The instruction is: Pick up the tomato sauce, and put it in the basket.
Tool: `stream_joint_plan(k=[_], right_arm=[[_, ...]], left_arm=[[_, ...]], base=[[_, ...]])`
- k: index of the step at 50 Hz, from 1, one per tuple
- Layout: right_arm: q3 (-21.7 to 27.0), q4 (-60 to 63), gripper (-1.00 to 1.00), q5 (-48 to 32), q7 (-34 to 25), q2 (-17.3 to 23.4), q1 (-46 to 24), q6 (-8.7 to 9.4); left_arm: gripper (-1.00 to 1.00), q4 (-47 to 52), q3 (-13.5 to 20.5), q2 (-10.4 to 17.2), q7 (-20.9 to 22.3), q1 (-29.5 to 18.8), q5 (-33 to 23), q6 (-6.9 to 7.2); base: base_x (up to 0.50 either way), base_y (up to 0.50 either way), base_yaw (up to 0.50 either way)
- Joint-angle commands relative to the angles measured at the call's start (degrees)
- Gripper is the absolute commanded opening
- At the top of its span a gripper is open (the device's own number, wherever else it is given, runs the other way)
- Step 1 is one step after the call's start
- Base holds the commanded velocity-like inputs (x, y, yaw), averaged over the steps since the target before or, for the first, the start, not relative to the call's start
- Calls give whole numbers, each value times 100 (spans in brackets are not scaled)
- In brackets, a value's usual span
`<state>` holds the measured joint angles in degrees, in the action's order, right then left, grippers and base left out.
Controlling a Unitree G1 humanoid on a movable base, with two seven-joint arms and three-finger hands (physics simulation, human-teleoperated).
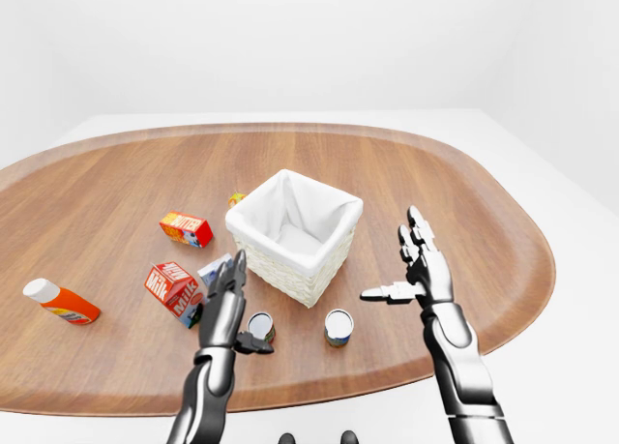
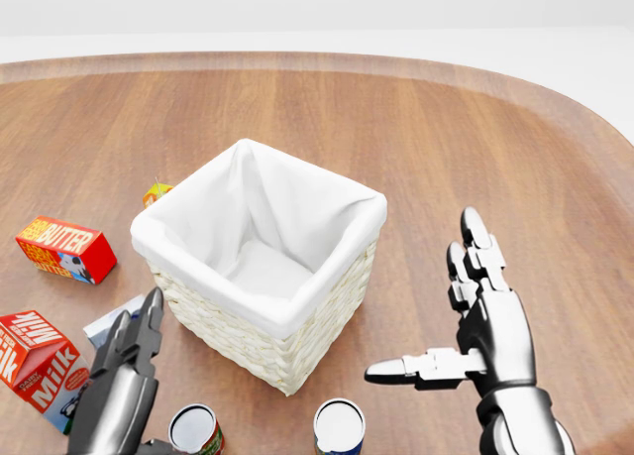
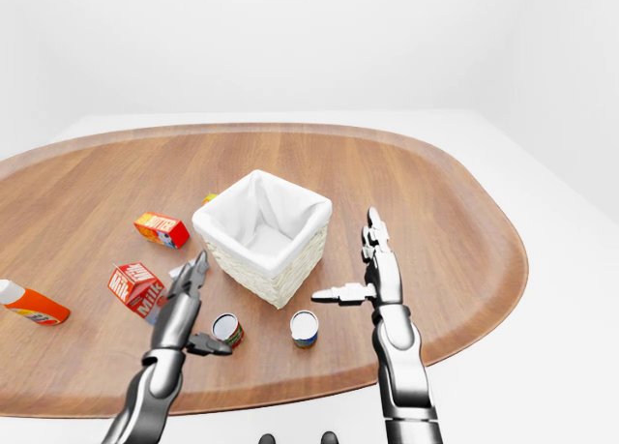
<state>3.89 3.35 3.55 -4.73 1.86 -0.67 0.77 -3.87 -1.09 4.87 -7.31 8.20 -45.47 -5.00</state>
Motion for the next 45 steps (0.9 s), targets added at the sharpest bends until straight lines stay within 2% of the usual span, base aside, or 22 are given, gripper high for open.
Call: stream_joint_plan(k=[1, 11, 27, 45], right_arm=[[-1, -6, 100, 0, 5, 2, -1, 0], [-7, 105, 100, -4, 6, -2, 38, 77], [4, -93, 100, -11, 15, 4, -40, -35], [10, -43, 100, -7, 1, 8, -2, -22]], left_arm=[[100, -123, -31, 7, -74, -29, -45, 0], [100, -335, -58, 13, -147, -121, -60, 0], [100, -551, -126, 22, -303, -139, -139, 0], [100, -619, -186, 22, -368, -114, -221, 0]], base=[[0, 0, 0], [0, 0, 0], [0, 0, 0], [0, 0, 0]])
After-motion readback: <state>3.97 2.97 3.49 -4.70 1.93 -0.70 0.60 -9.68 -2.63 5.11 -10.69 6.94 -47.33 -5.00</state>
